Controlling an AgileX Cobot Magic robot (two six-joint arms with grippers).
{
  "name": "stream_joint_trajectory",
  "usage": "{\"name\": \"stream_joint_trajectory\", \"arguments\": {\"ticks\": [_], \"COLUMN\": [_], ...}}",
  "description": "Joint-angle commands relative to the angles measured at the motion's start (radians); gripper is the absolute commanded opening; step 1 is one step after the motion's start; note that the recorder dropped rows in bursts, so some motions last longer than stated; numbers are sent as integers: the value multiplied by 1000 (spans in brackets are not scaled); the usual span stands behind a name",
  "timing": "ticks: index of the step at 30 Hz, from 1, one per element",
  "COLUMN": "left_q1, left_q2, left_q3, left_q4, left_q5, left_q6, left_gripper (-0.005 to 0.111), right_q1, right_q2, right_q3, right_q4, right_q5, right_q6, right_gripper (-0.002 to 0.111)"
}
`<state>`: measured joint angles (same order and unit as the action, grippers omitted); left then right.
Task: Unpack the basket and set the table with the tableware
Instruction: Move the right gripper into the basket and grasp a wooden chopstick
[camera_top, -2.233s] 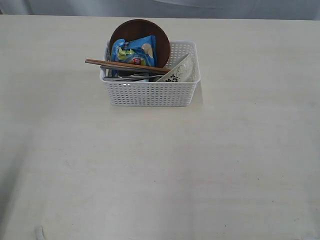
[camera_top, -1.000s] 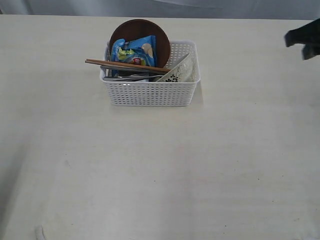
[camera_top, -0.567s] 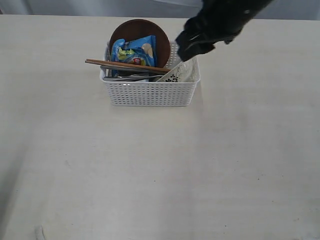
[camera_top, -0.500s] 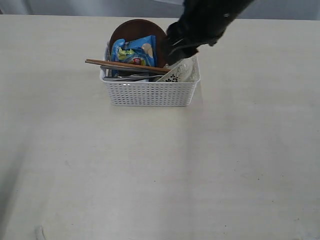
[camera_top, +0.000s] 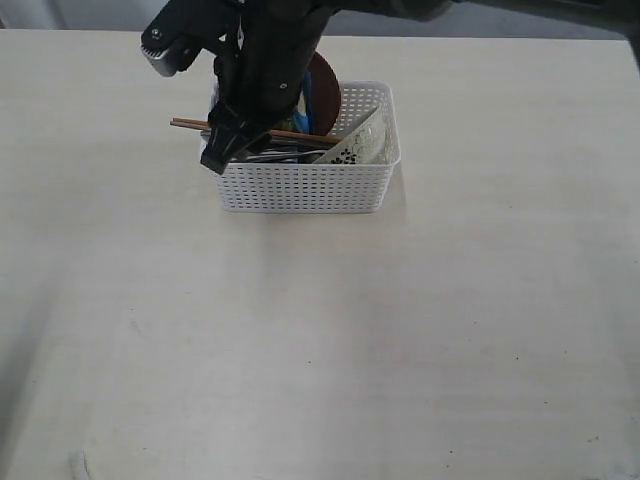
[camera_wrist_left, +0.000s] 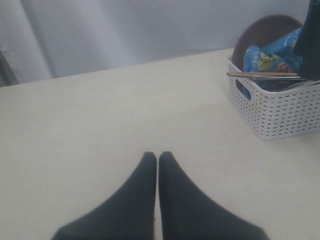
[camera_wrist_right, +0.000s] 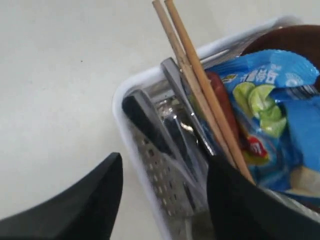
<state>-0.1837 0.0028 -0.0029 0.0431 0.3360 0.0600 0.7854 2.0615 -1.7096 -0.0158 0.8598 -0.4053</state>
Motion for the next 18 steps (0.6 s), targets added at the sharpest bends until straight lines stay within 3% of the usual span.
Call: {"name": "stream_joint_trajectory", "arguments": {"ticks": [1,9,18], "left_q1": [6,6,6], "left_q2": [-3,-3,-3], "left_q3": [3,3,3], "left_q4": [4,4,4], "left_q5": [-7,-7,-7], "left_q6": [-5,-5,-5], "left_gripper": [1,1,1], "right_q1": [-1,-1,6], "right_q2": [45,78,114], "right_q3": [-32,-32,-32], "right_q4": [-48,-195,-193], "right_q5": [-40,-60,-81], "right_q6": [20,103,99], "right_gripper": [45,45,45]}}
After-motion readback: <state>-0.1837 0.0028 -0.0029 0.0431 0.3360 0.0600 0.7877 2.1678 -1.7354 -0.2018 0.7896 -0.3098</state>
